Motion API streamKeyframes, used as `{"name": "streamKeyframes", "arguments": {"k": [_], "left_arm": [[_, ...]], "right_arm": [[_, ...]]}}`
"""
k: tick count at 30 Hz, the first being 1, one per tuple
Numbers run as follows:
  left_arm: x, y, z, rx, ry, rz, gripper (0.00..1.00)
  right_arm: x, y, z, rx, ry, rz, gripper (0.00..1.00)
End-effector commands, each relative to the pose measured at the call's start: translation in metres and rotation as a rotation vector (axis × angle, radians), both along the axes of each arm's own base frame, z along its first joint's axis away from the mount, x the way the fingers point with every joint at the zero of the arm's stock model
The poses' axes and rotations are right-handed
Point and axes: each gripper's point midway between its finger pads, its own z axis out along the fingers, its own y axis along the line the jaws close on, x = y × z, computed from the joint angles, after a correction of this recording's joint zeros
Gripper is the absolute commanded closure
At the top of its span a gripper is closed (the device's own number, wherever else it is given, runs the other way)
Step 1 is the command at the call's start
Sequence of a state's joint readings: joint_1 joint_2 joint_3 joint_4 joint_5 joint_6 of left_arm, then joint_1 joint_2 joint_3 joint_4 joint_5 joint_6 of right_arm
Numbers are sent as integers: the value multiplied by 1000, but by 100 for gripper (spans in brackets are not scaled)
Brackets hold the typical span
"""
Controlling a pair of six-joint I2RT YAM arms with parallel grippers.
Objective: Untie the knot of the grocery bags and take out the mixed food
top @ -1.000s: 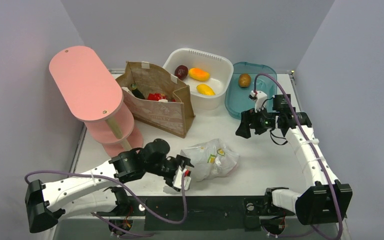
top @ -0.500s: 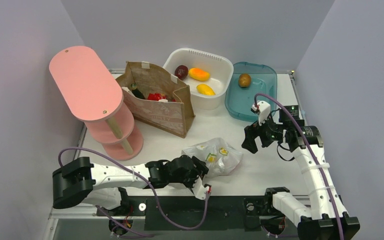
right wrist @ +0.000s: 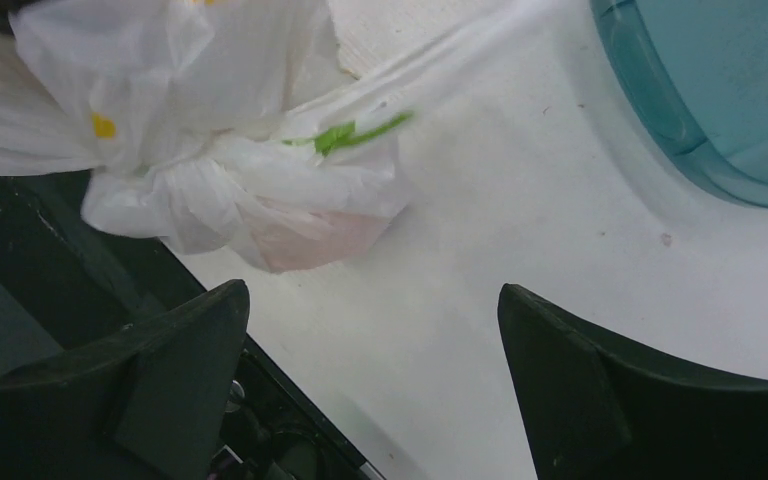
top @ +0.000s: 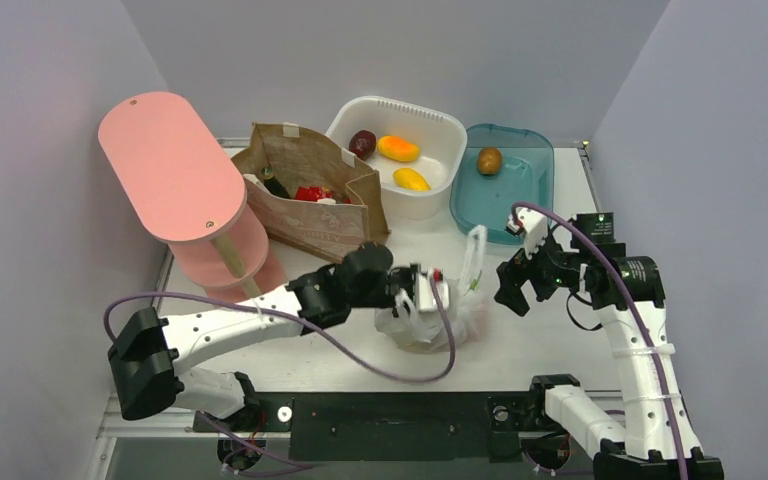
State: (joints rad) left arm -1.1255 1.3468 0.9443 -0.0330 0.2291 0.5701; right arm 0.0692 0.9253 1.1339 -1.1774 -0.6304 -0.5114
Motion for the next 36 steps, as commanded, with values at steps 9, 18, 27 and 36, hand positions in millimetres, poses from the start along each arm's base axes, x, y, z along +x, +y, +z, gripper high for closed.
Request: {"name": "streamKeyframes", "arguments": {"k": [9,18,27,36], "left_arm": [[26,30,-40,-61,671,247,100],[26,44,-57,-68,570,249,100],[30,48,-57,-113,532,264,100],[26,51,-50,-115,503,210,100]], "right_arm": [[-13,8,10,65,-9,128,19],[-2,53,-29,174,-86,213,25],[12,114,-66,191,-338,427,22],[15,127,-113,23,-438,560,31]]}}
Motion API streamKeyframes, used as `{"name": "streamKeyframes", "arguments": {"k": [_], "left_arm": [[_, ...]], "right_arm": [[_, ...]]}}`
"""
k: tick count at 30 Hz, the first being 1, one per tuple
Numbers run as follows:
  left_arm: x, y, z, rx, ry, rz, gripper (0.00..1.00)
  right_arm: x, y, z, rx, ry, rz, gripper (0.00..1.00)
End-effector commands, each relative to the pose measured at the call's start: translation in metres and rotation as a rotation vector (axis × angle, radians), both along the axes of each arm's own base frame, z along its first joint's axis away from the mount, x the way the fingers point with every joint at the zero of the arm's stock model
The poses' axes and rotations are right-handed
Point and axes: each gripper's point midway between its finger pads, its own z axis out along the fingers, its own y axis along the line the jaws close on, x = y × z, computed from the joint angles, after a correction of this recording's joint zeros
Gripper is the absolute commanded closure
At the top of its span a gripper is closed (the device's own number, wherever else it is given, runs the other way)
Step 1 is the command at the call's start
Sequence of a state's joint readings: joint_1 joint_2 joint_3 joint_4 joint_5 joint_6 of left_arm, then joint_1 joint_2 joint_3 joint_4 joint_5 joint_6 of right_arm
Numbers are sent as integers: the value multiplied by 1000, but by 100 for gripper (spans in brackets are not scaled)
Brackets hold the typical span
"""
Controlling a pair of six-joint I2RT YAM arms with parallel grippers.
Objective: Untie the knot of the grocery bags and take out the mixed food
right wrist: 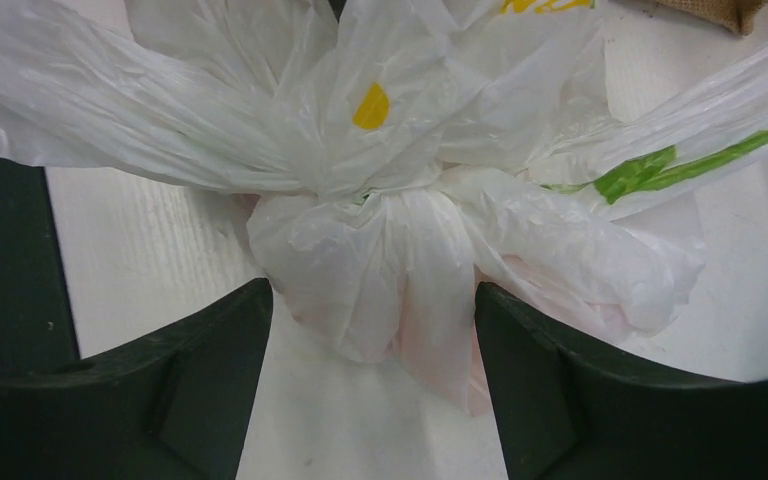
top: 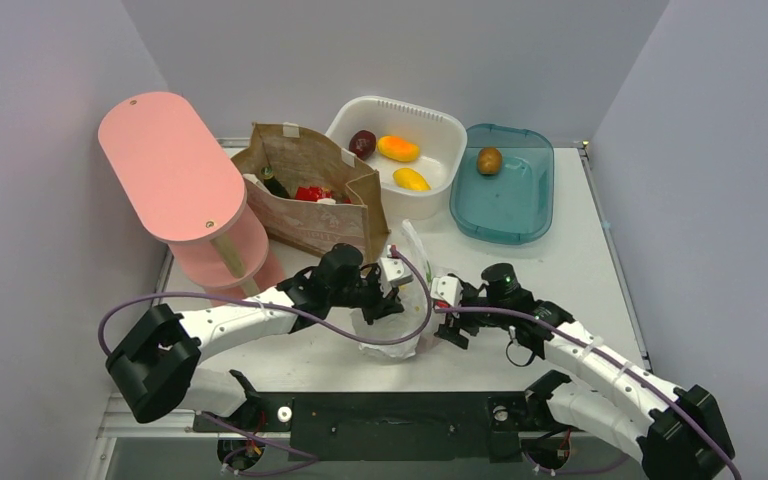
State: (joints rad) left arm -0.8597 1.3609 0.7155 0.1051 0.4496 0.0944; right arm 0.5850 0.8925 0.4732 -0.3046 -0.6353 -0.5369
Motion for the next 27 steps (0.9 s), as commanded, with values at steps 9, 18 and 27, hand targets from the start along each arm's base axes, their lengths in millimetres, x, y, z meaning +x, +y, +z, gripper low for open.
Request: {"name": "streamKeyframes", "arguments": {"k": [9,18,27], "left_arm": [[-11,11,24,-30,-160,-138,100],[-10,38,18,36,-230,-120,100],[-16,85,-3,153,-409,-136,100]], "right_arm": [[40,-1,-1,-136,-220,-10,95],[34,-25,11,-179,-208,-72,100],[23,-69,12,-216,-179,-143,100]]}}
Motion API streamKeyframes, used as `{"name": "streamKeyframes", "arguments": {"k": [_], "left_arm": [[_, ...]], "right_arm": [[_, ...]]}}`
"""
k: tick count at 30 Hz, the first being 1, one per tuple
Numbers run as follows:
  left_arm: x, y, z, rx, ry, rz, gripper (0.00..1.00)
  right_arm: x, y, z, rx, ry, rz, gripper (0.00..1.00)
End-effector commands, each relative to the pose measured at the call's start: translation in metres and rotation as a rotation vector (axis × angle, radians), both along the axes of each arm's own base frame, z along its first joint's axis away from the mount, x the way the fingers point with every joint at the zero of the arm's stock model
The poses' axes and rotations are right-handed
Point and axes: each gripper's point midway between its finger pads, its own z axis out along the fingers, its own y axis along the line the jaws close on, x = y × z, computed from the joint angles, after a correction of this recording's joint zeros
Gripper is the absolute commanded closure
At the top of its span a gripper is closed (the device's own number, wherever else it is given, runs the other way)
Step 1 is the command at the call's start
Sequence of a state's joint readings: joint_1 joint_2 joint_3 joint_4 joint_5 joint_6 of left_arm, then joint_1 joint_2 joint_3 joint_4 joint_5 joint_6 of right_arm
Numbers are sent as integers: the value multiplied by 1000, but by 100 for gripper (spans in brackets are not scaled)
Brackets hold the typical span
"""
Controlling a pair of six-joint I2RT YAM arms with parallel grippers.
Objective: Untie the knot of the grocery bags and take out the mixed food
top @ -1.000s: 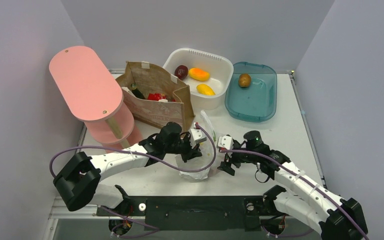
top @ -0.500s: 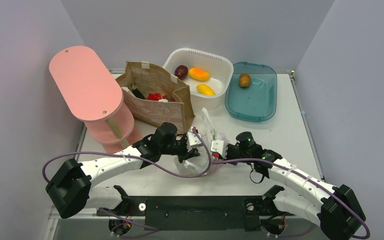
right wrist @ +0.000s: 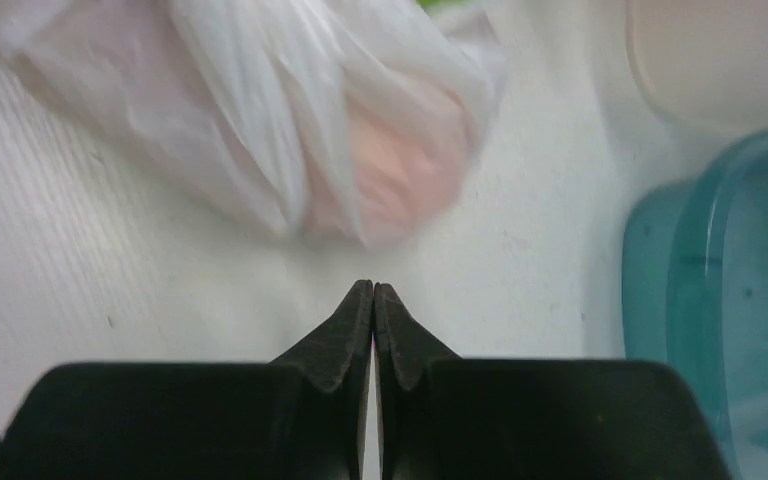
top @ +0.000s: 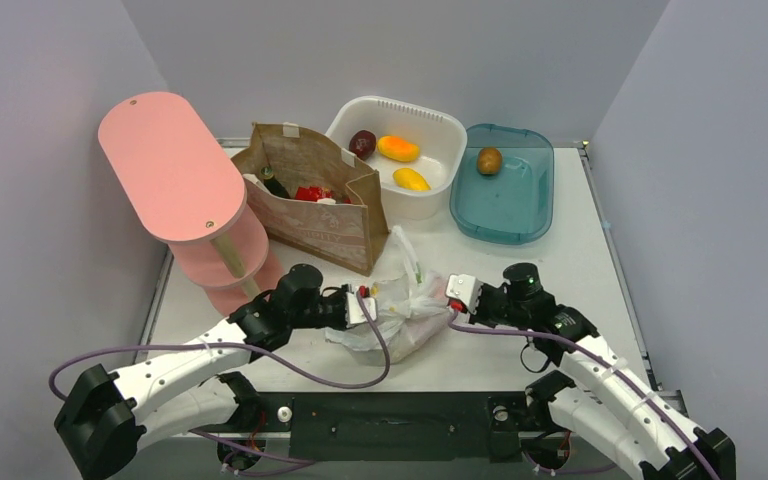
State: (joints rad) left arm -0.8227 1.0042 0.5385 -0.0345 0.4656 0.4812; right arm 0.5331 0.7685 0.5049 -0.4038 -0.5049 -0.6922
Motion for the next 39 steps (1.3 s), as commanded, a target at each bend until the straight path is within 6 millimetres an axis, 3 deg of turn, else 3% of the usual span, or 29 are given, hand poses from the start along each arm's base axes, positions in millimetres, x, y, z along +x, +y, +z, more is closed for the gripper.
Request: {"name": "streamKeyframes", "arguments": {"k": [1,5,8,10,11,13,16,19,22,31,36,39], "left_arm": [[4,29,-22,116,-62,33,100],[8,34,-24,134,-100,46,100],[8,31,-18,114,-115,42,100],[6,27,-14,109,-118,26,88],[6,24,-10,108,-129,19,70],[6,21,-3,106,-143,9,61],[6,15,22,60,-179,-10,58],[-2,6,45,26,-212,-86,56],[-11,-6,59,23,-225,-160,56],[-8,-33,25,124,-269,-226,55],[7,-30,4,175,-290,-165,55],[14,-28,-7,207,-294,-136,54]], "right_arm": [[-2,-38,-11,-114,27,-94,100],[-5,-40,-10,-114,33,-91,100],[-8,-28,2,-46,77,-83,100],[-9,-14,16,26,131,-84,77],[-10,-4,24,61,186,-99,59],[-13,14,35,103,268,-99,39],[-21,33,43,140,388,-97,21],[-16,49,52,239,447,-146,19],[-13,59,45,271,471,-158,21],[1,71,8,180,450,-107,31],[14,79,-8,111,460,-109,34],[9,81,-21,43,490,-83,38]]}}
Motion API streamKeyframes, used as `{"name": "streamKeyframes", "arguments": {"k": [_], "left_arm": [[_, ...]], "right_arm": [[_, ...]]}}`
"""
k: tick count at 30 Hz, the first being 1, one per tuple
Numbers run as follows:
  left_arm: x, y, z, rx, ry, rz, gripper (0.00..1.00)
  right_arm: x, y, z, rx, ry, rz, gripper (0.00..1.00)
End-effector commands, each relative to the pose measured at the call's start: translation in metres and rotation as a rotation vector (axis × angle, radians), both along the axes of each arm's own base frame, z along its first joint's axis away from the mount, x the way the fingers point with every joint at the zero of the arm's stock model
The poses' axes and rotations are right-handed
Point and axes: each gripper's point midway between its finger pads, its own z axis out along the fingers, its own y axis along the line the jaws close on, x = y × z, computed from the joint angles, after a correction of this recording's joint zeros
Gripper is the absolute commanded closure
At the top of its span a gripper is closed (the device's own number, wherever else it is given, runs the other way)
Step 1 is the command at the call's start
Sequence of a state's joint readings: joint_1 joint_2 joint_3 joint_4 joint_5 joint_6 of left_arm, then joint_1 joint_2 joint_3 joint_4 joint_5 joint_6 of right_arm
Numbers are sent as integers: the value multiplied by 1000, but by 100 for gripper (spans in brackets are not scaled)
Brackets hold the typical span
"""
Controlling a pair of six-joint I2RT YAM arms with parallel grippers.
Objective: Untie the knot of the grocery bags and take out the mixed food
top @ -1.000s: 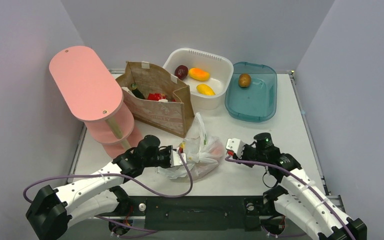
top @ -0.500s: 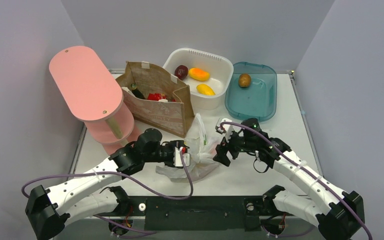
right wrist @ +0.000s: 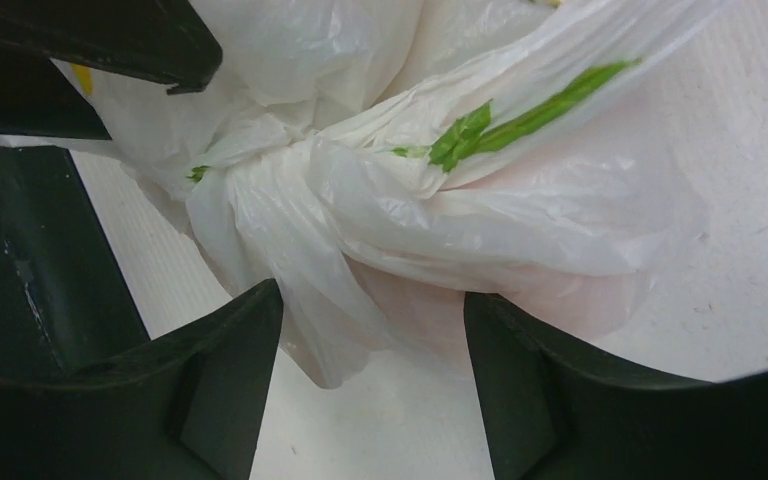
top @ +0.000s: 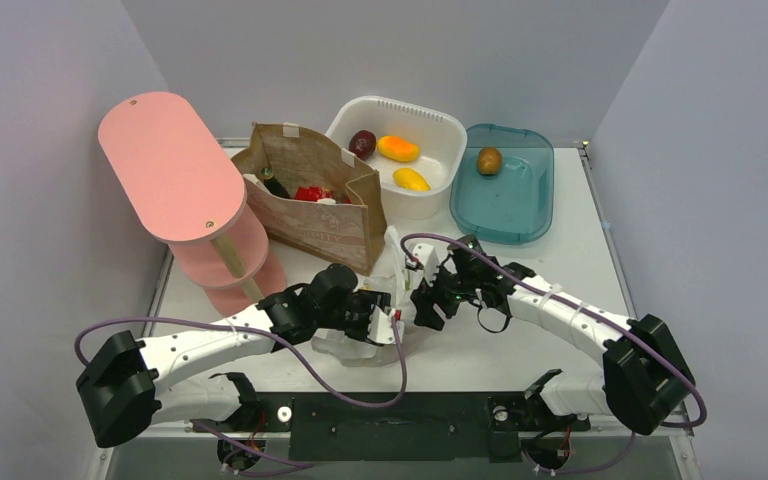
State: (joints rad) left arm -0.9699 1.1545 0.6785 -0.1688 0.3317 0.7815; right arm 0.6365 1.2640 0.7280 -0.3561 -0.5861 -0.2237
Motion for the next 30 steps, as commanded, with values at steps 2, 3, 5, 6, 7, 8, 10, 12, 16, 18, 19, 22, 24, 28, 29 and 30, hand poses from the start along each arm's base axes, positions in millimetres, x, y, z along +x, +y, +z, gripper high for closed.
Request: {"name": "streamKeyframes", "arguments": {"k": [2,3,5,6,7,8,10,12,16,18,19,22,24,28,29,30], "left_arm": [[21,-3,-3,2,-86,58,54],[23,-2,-5,9,-90,67,54],[24,-1,-9,23,-91,73,55],[24,0,-9,29,-96,69,57],[23,2,-12,45,-91,68,61],[23,3,-12,48,-93,69,64],[23,6,-11,48,-88,85,73],[24,10,-7,37,-89,106,83],[17,20,-2,9,-86,116,100],[13,26,-1,2,-92,114,100],[11,29,-2,2,-95,114,100],[11,36,-3,8,-100,123,100],[11,40,-5,13,-92,132,100],[11,47,-8,22,-86,147,100],[11,48,-8,23,-88,147,100],[10,51,-9,25,-88,148,100]], "right_arm": [[13,13,6,-25,-69,65,48],[15,13,6,-29,-79,60,54],[18,14,6,-32,-86,57,76],[19,14,8,-33,-92,58,91],[19,13,8,-41,-93,57,97],[21,12,10,-45,-102,57,100],[24,8,13,-64,-115,44,100],[30,1,15,-99,-129,-5,100],[40,-15,20,-126,-141,-93,100],[43,-24,20,-138,-139,-127,100],[44,-27,20,-141,-138,-139,100],[50,-42,20,-161,-135,-184,100],[53,-51,19,-177,-138,-203,100],[57,-70,19,-209,-159,-237,100],[58,-74,20,-212,-163,-248,100],[58,-77,20,-219,-166,-251,100]]}}
